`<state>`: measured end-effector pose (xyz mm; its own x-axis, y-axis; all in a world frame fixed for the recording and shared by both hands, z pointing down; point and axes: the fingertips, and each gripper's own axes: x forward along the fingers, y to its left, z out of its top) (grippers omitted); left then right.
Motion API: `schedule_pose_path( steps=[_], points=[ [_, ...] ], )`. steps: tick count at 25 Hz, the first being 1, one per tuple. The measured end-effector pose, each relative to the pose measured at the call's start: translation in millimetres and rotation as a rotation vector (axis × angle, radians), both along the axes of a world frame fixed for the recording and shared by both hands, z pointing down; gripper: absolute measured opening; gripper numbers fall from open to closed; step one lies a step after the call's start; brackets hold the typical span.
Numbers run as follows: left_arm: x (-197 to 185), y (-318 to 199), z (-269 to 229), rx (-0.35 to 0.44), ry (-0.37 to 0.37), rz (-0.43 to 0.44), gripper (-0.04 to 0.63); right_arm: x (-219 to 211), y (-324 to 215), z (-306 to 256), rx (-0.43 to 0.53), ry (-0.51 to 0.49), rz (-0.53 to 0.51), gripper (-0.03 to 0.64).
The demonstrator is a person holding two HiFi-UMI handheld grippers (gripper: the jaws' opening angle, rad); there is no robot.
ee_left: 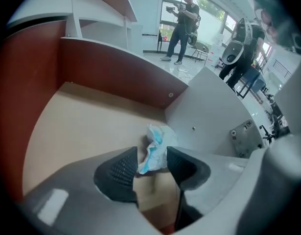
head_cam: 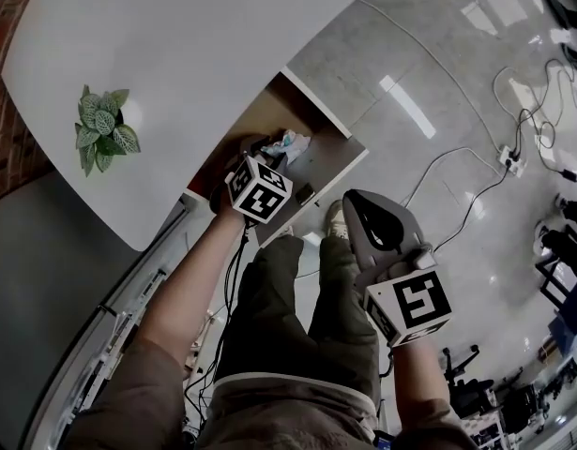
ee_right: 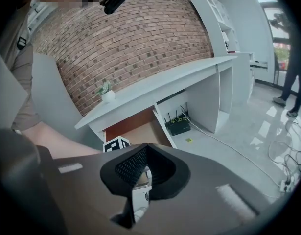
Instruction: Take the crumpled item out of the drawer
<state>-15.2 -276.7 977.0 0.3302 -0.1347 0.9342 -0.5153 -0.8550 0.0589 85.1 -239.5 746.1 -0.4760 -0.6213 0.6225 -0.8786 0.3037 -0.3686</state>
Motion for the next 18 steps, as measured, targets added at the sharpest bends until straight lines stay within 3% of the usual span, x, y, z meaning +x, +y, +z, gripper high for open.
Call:
schedule_pose_path(
  steps=[4, 8, 10, 18],
  points=[
    [1, -1, 7, -0.020, -0.004, -0.019, 0.173, 1, 2, 6, -0.016, -0.012, -0.005, 0.028],
    [5, 11, 11, -0.060, -0.007, 0.035, 0.079, 2, 10, 10, -0.041, 0.000, -0.021, 0.028],
    [7, 15, 6, -0.064, -0.007, 0.044, 0.068, 2, 10, 3, -0.031, 0.001, -0.026, 0.028],
    [16, 21, -57, 0.016, 0.034, 0.079, 0.043, 8, 12, -45, 0.004, 0.023, -0.034, 0.028]
  ],
)
